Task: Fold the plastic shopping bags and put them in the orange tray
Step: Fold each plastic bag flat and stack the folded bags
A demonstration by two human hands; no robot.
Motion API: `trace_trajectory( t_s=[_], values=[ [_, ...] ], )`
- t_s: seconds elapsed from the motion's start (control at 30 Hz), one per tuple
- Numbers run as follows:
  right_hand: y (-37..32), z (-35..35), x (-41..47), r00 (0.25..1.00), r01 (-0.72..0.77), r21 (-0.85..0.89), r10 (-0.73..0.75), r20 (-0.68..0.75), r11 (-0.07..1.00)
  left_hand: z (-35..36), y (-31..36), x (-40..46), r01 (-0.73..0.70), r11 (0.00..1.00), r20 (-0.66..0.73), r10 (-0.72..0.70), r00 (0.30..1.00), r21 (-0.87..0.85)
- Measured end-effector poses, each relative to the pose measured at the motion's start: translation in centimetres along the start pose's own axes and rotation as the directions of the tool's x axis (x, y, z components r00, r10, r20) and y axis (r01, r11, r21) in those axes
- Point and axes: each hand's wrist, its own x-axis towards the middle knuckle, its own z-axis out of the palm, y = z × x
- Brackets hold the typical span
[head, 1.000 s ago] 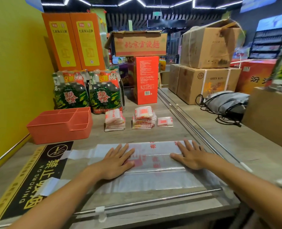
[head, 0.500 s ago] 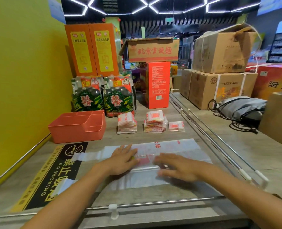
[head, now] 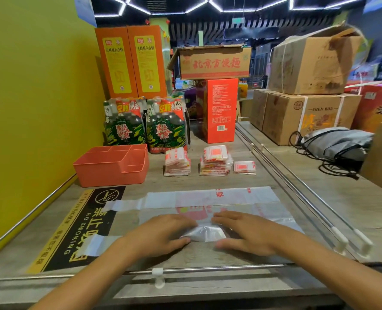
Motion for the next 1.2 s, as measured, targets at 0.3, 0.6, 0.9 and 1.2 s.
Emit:
trace_trajectory(
  t_s=[0.3,0.6,0.9,1.2],
  values=[
    [0.4,-0.5,-0.2,0.984,0.04,0.012,-0.037,-0.174,0.999,-1.0,-1.5,-0.7,0.138,0.977,-0.067,-0.151,0.986,-0.163],
    [3.3,-4.5,0.6,0.974,-0.12,0.121,0.141,-0.178,0.985,-6.6,-7.0,-2.5,0.337,0.932,0.127,-0.322,0.938,-0.134],
    [5.1,-1.8,2.5,0.956,-0.156,-0.06,0.135,-0.26,0.986,-5.4,-8.8,-1.6,0.462,0.881,-0.004,-0.464,0.886,0.1],
    [-1.0,-0.9,3.5,0.97,0.045,-0.008,-0.046,-0.24,0.999,-1.8,-0.3,0.4,0.209,0.978,0.092,-0.211,0.973,0.026]
  ],
)
